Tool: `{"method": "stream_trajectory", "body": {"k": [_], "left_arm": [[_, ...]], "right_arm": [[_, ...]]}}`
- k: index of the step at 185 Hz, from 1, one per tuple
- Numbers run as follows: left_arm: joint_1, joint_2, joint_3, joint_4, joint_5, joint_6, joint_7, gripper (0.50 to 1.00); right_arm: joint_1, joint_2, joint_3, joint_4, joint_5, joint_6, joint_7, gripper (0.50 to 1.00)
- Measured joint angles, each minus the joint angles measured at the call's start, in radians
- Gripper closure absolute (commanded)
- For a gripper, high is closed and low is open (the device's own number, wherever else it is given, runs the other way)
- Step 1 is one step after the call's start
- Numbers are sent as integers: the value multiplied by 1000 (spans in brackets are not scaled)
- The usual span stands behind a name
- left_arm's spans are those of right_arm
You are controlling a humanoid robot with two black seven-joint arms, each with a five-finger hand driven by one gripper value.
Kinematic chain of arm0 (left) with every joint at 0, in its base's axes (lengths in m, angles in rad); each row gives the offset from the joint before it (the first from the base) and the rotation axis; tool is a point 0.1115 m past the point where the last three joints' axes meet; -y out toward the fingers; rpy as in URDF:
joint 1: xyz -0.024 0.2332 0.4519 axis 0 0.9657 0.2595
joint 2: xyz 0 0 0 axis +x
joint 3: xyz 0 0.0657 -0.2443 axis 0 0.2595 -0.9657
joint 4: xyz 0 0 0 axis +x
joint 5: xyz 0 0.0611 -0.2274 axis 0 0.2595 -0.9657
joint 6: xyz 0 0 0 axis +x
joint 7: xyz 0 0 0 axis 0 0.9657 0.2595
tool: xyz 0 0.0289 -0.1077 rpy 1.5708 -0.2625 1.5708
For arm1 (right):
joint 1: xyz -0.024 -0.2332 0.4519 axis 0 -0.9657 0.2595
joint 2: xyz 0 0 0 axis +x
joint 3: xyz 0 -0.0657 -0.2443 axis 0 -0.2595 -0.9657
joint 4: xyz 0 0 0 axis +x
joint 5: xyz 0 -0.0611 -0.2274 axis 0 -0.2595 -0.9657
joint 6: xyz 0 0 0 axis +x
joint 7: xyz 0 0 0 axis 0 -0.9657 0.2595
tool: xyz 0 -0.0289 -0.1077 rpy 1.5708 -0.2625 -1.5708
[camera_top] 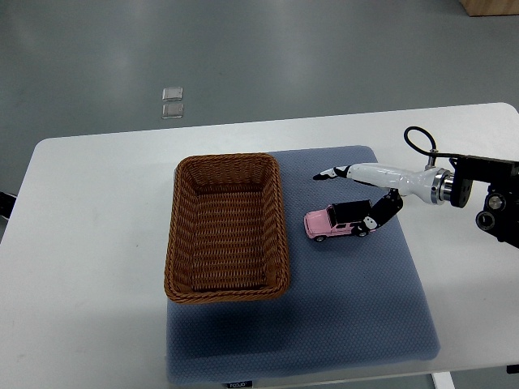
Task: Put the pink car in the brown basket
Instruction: 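Reach the right hand down over the pink toy SUV, then close the right hand fingers around the pink SUV's body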
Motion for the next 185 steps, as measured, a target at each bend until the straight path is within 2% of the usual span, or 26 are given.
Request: {"method": "stream_trajectory", "body": {"k": [57,76,99,185], "left_arm": [[0,0,1,0,0,0,0,500],[0,0,1,0,0,0,0,500],[0,0,2,0,0,0,0,500],[0,0,2,0,0,0,0,500]], "right_arm": [[0,2,-26,-23,-48,-12,-4,574],[0,8,-27,-30,-57,-16,-7,628],[-2,14,-31,-47,-74,-27,-9,660],[-3,41,-49,-77,-88,-34,-10,679]]}}
